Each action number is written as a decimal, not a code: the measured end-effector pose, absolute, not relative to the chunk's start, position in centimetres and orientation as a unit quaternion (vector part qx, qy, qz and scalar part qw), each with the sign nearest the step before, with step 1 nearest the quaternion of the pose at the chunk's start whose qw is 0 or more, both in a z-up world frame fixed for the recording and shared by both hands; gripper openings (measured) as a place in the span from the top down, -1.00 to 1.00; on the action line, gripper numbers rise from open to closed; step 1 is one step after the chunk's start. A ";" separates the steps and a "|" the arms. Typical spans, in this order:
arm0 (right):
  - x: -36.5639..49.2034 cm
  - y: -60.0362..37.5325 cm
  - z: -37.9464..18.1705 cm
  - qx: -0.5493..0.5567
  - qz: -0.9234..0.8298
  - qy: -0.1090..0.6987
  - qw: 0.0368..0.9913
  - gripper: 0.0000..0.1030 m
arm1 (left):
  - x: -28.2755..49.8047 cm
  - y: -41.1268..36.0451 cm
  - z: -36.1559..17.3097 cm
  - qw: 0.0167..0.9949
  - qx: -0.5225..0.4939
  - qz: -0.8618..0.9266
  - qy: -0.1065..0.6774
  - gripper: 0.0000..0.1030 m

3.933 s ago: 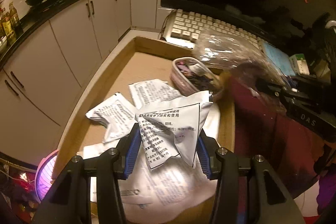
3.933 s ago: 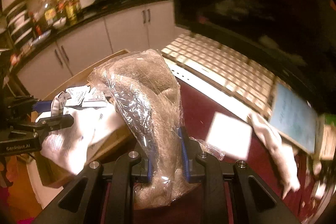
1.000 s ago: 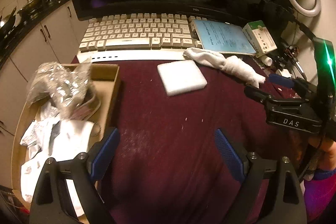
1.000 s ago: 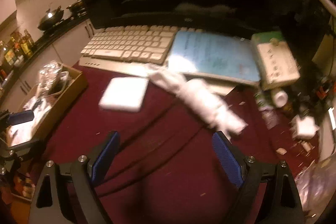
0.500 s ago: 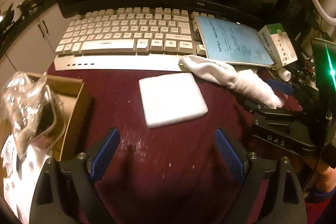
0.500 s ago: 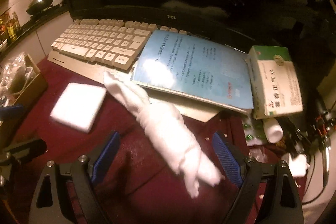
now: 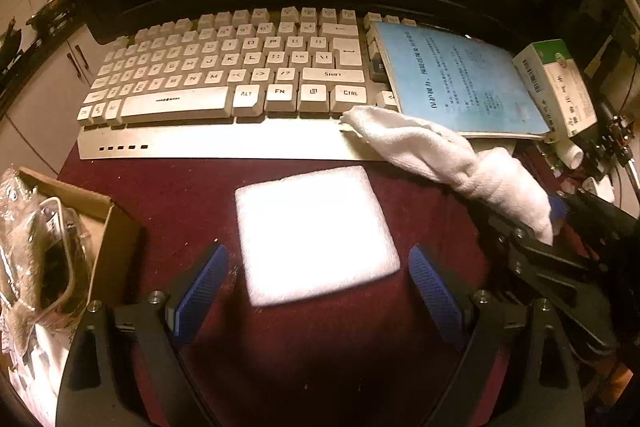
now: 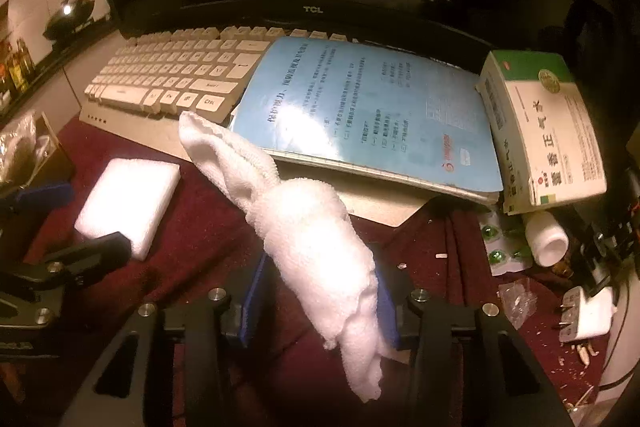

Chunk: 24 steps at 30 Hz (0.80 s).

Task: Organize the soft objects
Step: 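Grasp the white foam pad with the left gripper while the right grasps the rolled white towel, then lift the foam pad with the left gripper while the right lifts the white towel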

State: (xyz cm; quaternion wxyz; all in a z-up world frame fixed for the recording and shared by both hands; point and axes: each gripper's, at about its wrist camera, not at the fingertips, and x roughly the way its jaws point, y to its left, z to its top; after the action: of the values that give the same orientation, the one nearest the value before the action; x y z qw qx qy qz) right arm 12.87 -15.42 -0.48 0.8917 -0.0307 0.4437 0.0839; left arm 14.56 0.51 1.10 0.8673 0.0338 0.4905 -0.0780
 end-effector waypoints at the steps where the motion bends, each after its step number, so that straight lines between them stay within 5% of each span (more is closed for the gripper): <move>1: 12.9 -15.4 -0.5 -0.028 0.084 0.444 0.892 0.02 | 15.0 0.3 0.9 0.866 0.035 -0.075 0.493 -0.77; 24: 12.2 -15.9 0.0 0.005 0.090 0.428 0.899 0.14 | 10.6 0.6 -0.3 0.859 0.048 -0.095 0.501 -0.57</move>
State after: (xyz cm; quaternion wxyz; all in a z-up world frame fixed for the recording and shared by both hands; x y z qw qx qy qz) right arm 12.20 -15.95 0.03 0.8991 0.0046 0.4283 0.0903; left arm 10.64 0.61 -0.29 0.8588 0.0483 0.5012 -0.0948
